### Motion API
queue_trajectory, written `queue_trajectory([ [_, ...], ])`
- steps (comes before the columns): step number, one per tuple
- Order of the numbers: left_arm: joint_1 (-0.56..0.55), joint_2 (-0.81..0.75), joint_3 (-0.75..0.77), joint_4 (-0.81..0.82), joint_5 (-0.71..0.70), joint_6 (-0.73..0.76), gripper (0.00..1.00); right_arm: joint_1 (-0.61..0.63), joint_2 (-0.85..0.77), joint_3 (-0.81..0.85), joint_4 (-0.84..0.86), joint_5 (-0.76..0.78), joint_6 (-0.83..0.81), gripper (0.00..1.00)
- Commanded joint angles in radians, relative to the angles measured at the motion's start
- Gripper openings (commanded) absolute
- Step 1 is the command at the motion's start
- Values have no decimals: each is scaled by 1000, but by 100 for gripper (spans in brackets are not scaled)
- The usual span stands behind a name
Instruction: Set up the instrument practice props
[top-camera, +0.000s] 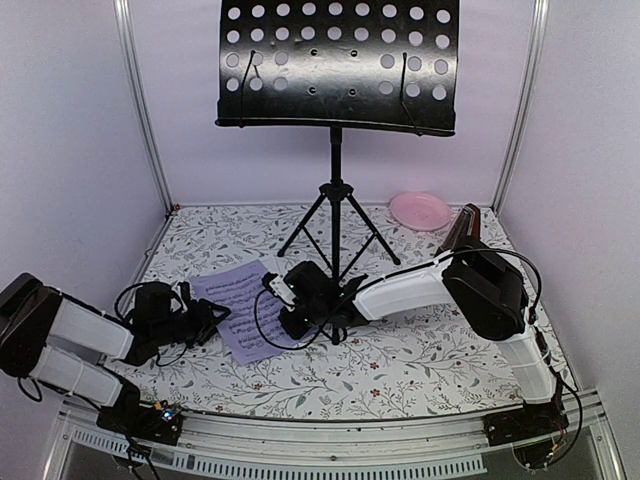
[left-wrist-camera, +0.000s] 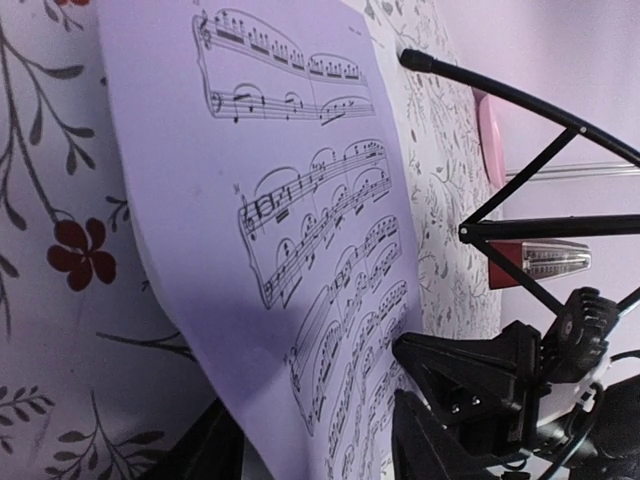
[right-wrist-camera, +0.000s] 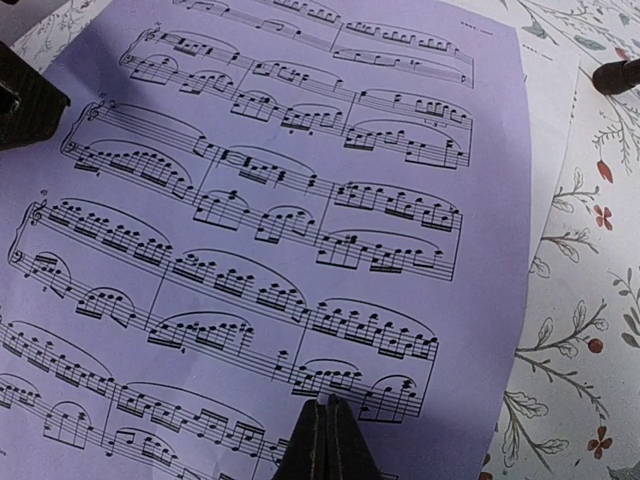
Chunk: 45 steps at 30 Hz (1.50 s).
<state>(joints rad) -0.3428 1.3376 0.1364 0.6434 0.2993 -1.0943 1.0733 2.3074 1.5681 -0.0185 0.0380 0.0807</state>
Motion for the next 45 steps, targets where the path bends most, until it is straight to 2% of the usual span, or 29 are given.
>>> queue_trajectory([
  [1, 11, -97, 31, -121, -38, 43, 49, 5, 32, 18, -11, -14, -9, 3],
  [5, 10, -200, 50, -261, -80, 76, 48, 5, 32, 18, -11, -16, -5, 2],
  [8, 11, -220, 60, -278, -92, 99, 48, 5, 32, 15, -11, -18, -3, 2],
  [21, 11, 1, 63, -73, -31, 90, 47, 4, 1, -14, 18, -40, 1, 2],
  [28, 13, 80, 138, -102, -25, 156, 22, 5, -43, -31, 38, -82, -1, 5],
  [32, 11, 38, 172, -192, -26, 247, 4, 1, -151, -86, 75, -117, 9, 18],
  [33, 11, 6, 181, -224, -29, 276, 1, -4, -184, -105, 90, -133, 13, 26],
  [34, 11, -16, 189, -252, -32, 311, 0, -10, -222, -124, 104, -156, 19, 29],
  [36, 11, -99, 213, -329, -42, 384, 0, -24, -295, -163, 133, -204, 37, 45],
  [39, 12, -247, 231, -414, -19, 493, 0, -62, -408, -242, 207, -328, 82, 64],
  [42, 13, -411, 238, -479, 19, 568, 0, -125, -510, -340, 299, -455, 148, 78],
  [45, 14, -549, 253, -522, 120, 629, 0, -182, -594, -444, 371, -560, 226, 87],
])
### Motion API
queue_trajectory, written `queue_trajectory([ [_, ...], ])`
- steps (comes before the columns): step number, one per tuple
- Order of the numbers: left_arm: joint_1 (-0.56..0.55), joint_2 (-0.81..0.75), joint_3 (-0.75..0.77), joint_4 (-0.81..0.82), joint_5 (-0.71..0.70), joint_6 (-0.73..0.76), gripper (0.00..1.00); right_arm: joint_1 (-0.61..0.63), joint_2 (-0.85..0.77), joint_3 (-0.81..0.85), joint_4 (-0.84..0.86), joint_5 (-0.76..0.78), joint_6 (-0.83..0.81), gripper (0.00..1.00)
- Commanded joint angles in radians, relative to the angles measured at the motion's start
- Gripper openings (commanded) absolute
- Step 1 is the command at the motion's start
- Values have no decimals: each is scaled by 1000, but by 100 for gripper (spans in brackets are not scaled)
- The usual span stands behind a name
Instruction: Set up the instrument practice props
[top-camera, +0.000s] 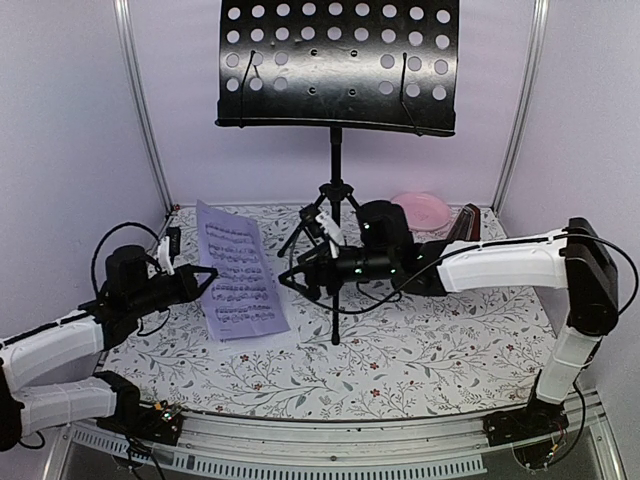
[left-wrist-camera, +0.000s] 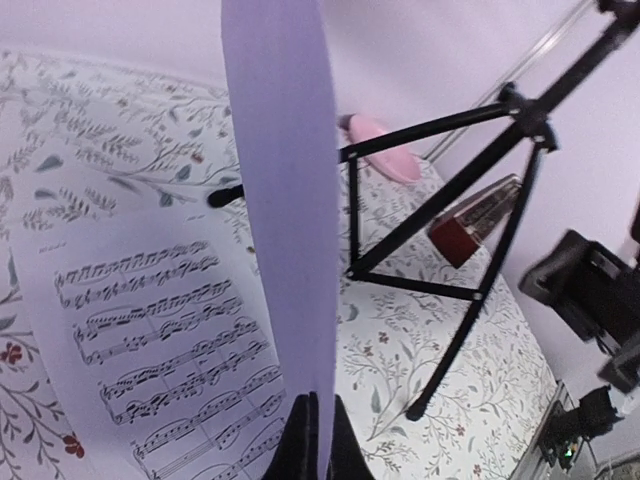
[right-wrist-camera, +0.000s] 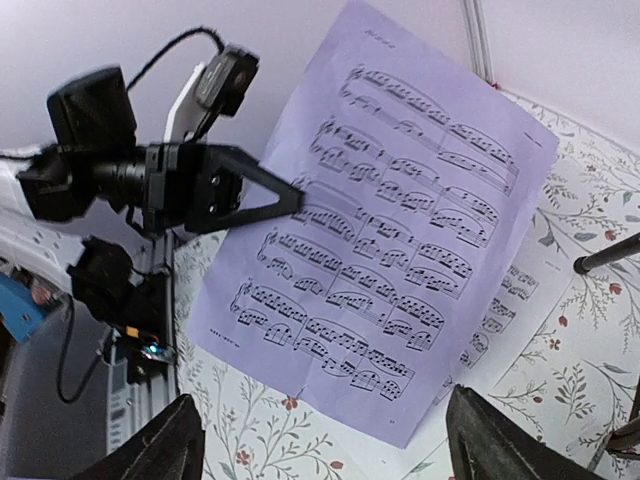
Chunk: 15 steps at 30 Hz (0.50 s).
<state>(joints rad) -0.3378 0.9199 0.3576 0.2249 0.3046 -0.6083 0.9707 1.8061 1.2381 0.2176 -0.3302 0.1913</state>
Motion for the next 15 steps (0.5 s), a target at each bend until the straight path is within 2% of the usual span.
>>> queue_trajectory([
  [1, 9, -164, 42, -121, 151, 158, 0, -92, -117, -132, 145, -210, 133, 89],
  [10, 2, -339, 148, -158, 530, 135, 0, -105, -279, -229, 158, -235, 119, 96],
  [15, -5, -393, 171, -91, 646, 104, 0, -105, -337, -320, 285, -275, 163, 99],
])
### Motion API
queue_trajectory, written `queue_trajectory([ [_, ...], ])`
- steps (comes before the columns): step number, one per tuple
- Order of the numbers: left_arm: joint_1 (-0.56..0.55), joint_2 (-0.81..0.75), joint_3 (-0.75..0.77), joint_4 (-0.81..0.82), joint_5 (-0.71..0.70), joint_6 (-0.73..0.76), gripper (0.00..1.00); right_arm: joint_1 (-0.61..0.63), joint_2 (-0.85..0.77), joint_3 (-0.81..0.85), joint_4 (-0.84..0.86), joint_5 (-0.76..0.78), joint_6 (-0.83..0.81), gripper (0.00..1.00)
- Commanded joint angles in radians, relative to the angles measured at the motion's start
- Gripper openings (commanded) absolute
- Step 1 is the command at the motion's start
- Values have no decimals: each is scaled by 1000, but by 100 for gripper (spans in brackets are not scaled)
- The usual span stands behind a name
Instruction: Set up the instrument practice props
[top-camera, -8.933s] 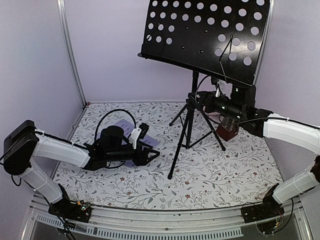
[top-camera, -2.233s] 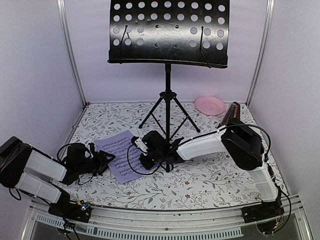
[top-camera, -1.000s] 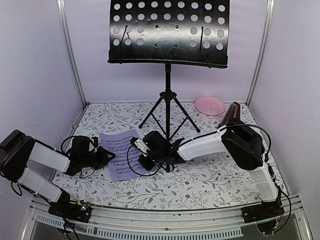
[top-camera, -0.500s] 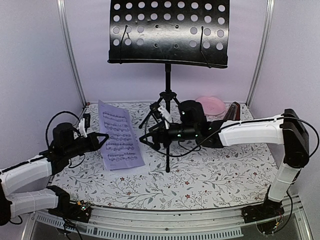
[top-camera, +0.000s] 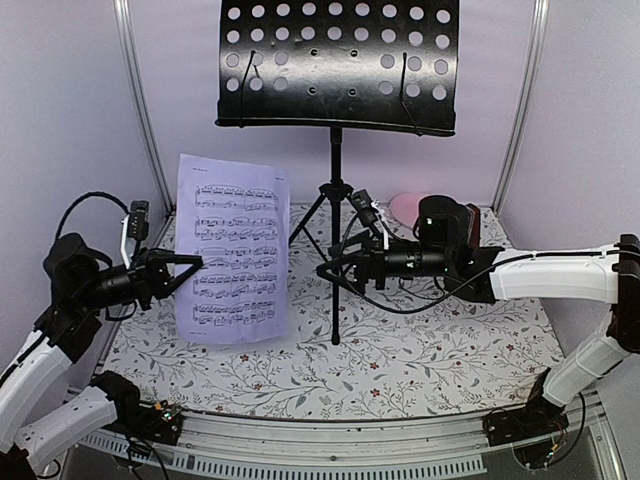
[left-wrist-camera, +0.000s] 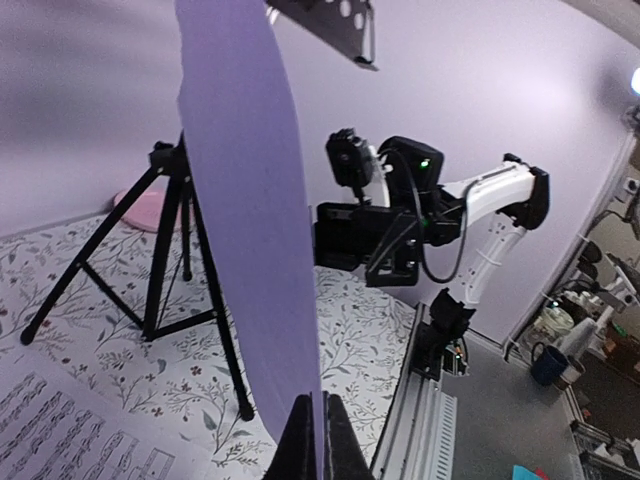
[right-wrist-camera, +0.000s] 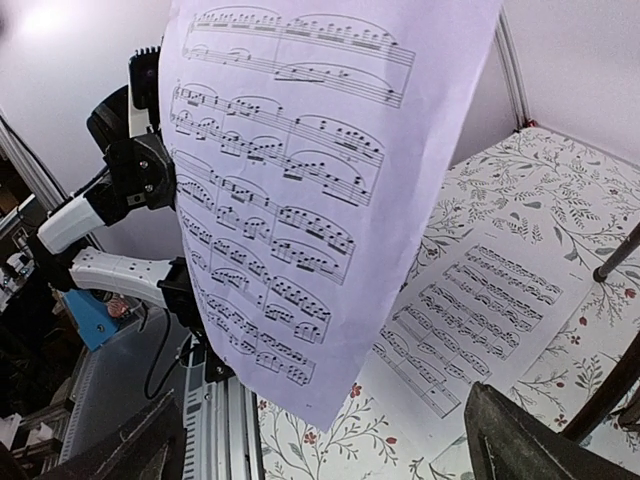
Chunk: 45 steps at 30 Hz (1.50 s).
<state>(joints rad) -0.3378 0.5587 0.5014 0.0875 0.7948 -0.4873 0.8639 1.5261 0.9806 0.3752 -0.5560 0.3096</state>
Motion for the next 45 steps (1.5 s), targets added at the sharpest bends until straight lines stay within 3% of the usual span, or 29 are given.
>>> queue_trajectory([
  [1, -7, -32, 25, 76, 171, -36, 0, 1, -65, -75, 163, -51, 62, 99],
  [9, -79, 33, 27, 245, 184, -84, 0, 6, -34, -113, 471, -176, 221, 99],
  [14, -156, 101, 42, 315, 172, -79, 0, 29, -8, -87, 535, -198, 267, 99],
  [17, -192, 140, 41, 368, 165, -82, 0, 35, 16, -71, 583, -206, 295, 94],
  [21, -217, 185, 36, 438, 142, -101, 0, 50, 55, -64, 665, -231, 350, 79],
  [28, -231, 261, 25, 510, 71, -123, 0, 64, 71, -79, 768, -245, 435, 23],
  [30, -231, 270, 28, 486, 37, -107, 11, 59, 48, -91, 756, -238, 434, 2],
  [34, -228, 272, 29, 384, -110, -47, 60, 32, -23, -129, 694, -232, 424, 0],
  [36, -216, 287, 36, 300, -222, -20, 72, 17, -75, -153, 625, -226, 403, 0],
  [40, -151, 362, 15, 253, -319, -38, 80, -5, -228, -181, 349, -177, 264, 0],
  [45, -152, 484, -7, 345, -334, -10, 76, -23, -415, -140, -57, -39, 31, 0],
])
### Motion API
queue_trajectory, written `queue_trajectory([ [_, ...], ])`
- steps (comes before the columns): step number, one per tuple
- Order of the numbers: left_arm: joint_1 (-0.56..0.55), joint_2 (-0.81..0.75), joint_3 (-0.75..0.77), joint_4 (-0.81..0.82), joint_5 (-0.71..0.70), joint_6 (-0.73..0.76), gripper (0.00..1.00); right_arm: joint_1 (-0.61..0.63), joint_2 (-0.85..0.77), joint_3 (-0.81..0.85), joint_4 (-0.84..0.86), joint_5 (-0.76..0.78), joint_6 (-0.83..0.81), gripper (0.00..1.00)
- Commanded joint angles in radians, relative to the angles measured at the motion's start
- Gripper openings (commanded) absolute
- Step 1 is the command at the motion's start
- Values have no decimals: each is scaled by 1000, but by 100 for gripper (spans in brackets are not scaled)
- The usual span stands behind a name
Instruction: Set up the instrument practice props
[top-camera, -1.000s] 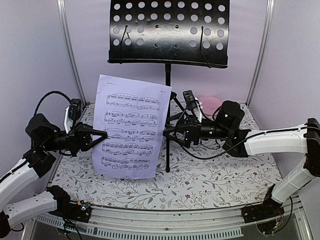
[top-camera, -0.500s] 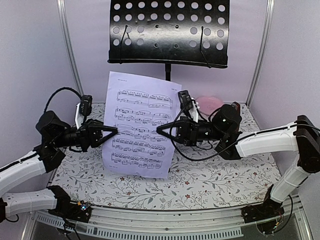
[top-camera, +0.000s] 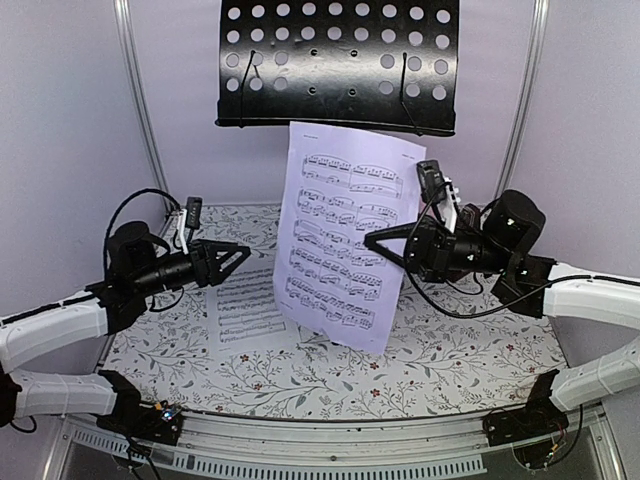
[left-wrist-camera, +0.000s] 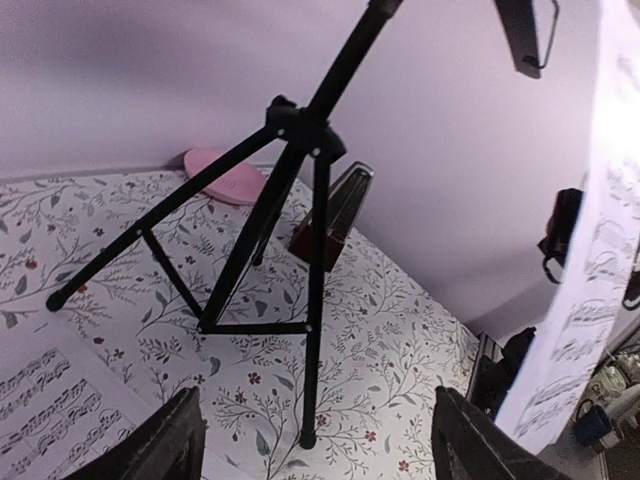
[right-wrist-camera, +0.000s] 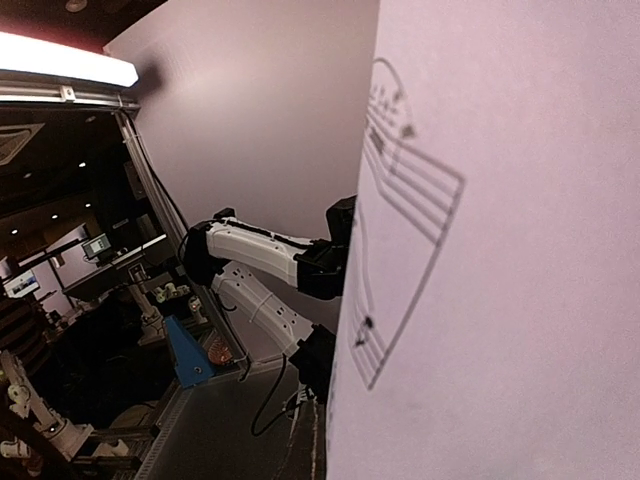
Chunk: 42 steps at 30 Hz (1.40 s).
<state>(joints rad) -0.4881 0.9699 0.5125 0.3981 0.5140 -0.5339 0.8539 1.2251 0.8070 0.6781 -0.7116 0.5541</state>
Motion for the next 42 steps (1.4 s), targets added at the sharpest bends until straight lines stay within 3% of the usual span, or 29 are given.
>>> queue_trajectory([
  [1, -19, 106, -16, 48, -60, 49, 75, -18, -138, 47, -423, 139, -243, 0],
  [4, -98, 205, 7, 72, -115, 105, 74, -24, -194, 79, -564, 179, -322, 0],
  [8, -184, 353, 1, 220, -129, 103, 73, -25, -228, 112, -662, 202, -379, 0],
  [13, -257, 587, 54, 427, -124, 95, 73, -26, -246, 134, -674, 183, -391, 0],
  [22, -353, 912, 267, 514, -84, 98, 70, -26, -271, 209, -737, 174, -418, 0],
  [29, -411, 987, 335, 564, -77, 77, 56, -24, -289, 231, -762, 187, -428, 0],
  [38, -486, 1027, 334, 558, -109, 49, 22, -25, -292, 243, -762, 164, -430, 0],
  [42, -511, 1017, 323, 573, -113, 28, 18, -26, -273, 266, -769, 101, -442, 0],
])
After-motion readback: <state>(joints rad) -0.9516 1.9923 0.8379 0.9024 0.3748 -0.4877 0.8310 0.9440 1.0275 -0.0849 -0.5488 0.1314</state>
